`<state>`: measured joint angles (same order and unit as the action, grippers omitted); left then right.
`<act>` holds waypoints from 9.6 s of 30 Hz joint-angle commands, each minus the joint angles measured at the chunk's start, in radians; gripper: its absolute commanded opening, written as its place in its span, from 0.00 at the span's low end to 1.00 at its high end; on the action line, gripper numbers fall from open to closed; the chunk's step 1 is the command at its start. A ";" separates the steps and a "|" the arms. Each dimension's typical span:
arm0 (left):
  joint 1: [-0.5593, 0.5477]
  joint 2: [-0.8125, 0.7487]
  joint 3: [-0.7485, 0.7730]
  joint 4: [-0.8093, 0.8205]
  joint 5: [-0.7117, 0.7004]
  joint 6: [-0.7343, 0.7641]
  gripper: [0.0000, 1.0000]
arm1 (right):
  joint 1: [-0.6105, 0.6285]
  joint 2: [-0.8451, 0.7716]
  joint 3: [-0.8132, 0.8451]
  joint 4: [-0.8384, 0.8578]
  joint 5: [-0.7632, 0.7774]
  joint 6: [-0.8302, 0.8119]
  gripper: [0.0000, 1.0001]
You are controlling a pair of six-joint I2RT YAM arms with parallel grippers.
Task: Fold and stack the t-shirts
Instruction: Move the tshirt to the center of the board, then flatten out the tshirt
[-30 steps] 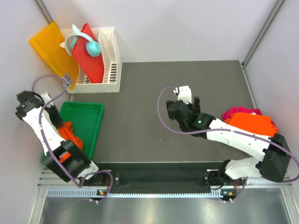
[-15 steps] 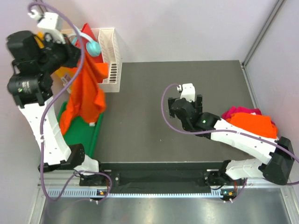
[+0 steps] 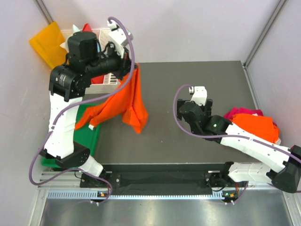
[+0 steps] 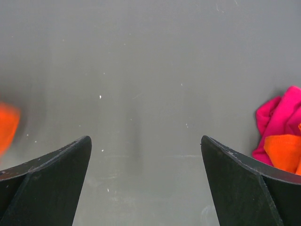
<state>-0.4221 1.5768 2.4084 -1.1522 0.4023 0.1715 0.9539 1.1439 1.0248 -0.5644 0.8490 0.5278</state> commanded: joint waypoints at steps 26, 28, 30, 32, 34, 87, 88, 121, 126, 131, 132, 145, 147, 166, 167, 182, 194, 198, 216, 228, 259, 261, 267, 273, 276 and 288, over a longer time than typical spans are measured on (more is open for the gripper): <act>-0.113 0.169 -0.496 0.517 -0.200 -0.043 0.00 | 0.420 0.321 0.159 -0.250 0.105 0.314 0.98; -0.100 0.202 -0.465 0.532 -0.224 -0.058 0.00 | 0.430 0.350 0.159 -0.223 0.078 0.331 0.95; -0.080 0.260 -0.375 0.525 -0.243 -0.072 0.00 | 0.437 0.391 0.159 -0.195 0.053 0.327 0.93; -0.064 0.302 -0.263 0.496 -0.240 -0.079 0.00 | 0.442 0.434 0.173 -0.152 0.041 0.311 0.88; -0.064 0.351 -0.200 0.474 -0.231 -0.072 0.00 | 0.444 0.465 0.190 -0.112 0.035 0.281 0.84; -0.066 0.224 -0.382 0.482 -0.247 -0.046 0.00 | 0.100 0.999 0.633 0.136 -0.154 0.012 0.52; -0.064 0.224 -0.382 0.482 -0.249 -0.044 0.00 | 0.097 1.005 0.636 0.135 -0.157 0.012 0.50; 0.029 0.157 -0.520 0.490 -0.310 -0.127 0.99 | -0.044 0.159 0.360 -0.203 0.182 0.029 0.00; 0.035 0.043 -0.672 0.483 -0.306 -0.122 0.99 | -0.095 0.117 0.394 -0.230 0.191 -0.006 0.00; 0.039 -0.063 -0.836 0.470 -0.226 -0.115 0.99 | -0.109 0.106 0.389 -0.207 0.167 -0.034 0.00; 0.040 -0.089 -0.859 0.470 -0.215 -0.121 0.99 | -0.110 0.114 0.389 -0.206 0.165 -0.035 0.00; 0.033 -0.120 -1.054 0.347 -0.127 -0.066 0.95 | -0.133 0.065 0.296 -0.183 0.121 -0.034 0.00; 0.032 -0.103 -1.075 0.345 -0.155 -0.070 0.93 | -0.135 0.062 0.275 -0.186 0.102 -0.026 0.00; 0.016 -0.064 -0.966 0.394 -0.048 -0.156 0.88 | 0.189 0.303 0.271 0.004 -0.099 0.015 0.00; 0.016 -0.063 -0.976 0.401 -0.059 -0.159 0.88 | 0.190 0.321 0.290 0.012 -0.105 -0.004 0.00; 0.016 0.049 -0.941 0.436 -0.048 -0.225 0.89 | 0.186 0.502 0.439 0.045 -0.197 -0.091 0.00; 0.016 0.046 -0.927 0.439 -0.074 -0.247 0.89 | 0.088 0.282 0.402 -0.066 -0.028 -0.048 0.61; -0.012 0.011 -0.954 0.440 -0.077 -0.227 0.88 | 0.060 0.212 0.365 -0.081 0.012 -0.043 0.61; -0.028 0.066 -0.980 0.217 -0.393 -0.144 0.90 | 0.040 0.145 0.158 -0.115 -0.044 0.138 0.59; 0.062 0.227 -0.963 0.250 -0.304 -0.199 0.77 | 0.055 0.166 0.153 -0.132 -0.045 0.179 0.58; 0.095 0.396 -0.905 0.315 -0.277 -0.190 0.00 | 0.078 0.165 0.116 -0.164 -0.076 0.221 0.51; 0.094 0.365 -0.898 0.295 -0.251 -0.191 0.00 | 0.089 0.162 0.095 -0.158 -0.106 0.230 0.51; 0.092 0.230 -0.867 0.238 -0.131 -0.181 0.00 | 0.134 0.146 -0.006 -0.111 -0.189 0.291 0.53; 0.077 0.123 -0.735 0.163 -0.010 -0.122 0.00 | 0.218 0.212 -0.069 -0.026 -0.294 0.288 0.57; 0.062 0.080 -0.689 0.164 0.024 -0.119 0.00 | 0.268 0.284 -0.040 -0.014 -0.315 0.276 0.56; 0.037 -0.003 -0.623 0.114 0.102 -0.092 0.00 | 0.286 0.563 0.060 0.044 -0.386 0.317 0.54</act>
<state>-0.3809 1.6318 1.7672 -1.0058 0.4496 0.0441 1.2564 1.6650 1.0260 -0.5594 0.4873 0.8112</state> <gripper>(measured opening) 0.022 0.543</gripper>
